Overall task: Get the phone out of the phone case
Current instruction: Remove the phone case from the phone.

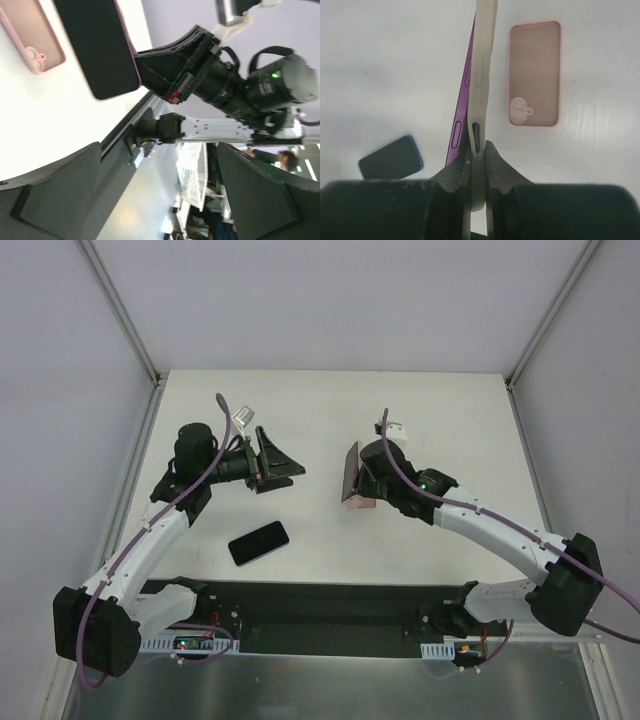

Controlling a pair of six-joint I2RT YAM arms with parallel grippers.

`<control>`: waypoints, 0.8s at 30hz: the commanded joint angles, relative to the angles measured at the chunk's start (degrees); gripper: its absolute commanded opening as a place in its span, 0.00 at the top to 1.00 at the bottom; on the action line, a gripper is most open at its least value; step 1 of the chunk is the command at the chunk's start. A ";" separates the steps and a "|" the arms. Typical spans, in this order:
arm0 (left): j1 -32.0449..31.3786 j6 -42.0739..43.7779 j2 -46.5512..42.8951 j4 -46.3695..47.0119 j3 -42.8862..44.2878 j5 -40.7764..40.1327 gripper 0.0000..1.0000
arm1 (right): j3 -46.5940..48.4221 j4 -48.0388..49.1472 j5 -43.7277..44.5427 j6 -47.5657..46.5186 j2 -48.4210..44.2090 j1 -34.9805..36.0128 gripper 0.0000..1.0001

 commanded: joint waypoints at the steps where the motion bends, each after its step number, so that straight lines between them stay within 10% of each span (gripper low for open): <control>1: -5.98 17.15 3.19 -20.04 6.10 -11.47 0.04 | 7.36 -8.82 12.23 -6.27 1.87 3.05 0.99; 24: -22.08 14.70 24.02 -21.80 15.42 -26.61 0.21 | -3.72 5.05 7.23 -11.29 -0.15 9.65 0.99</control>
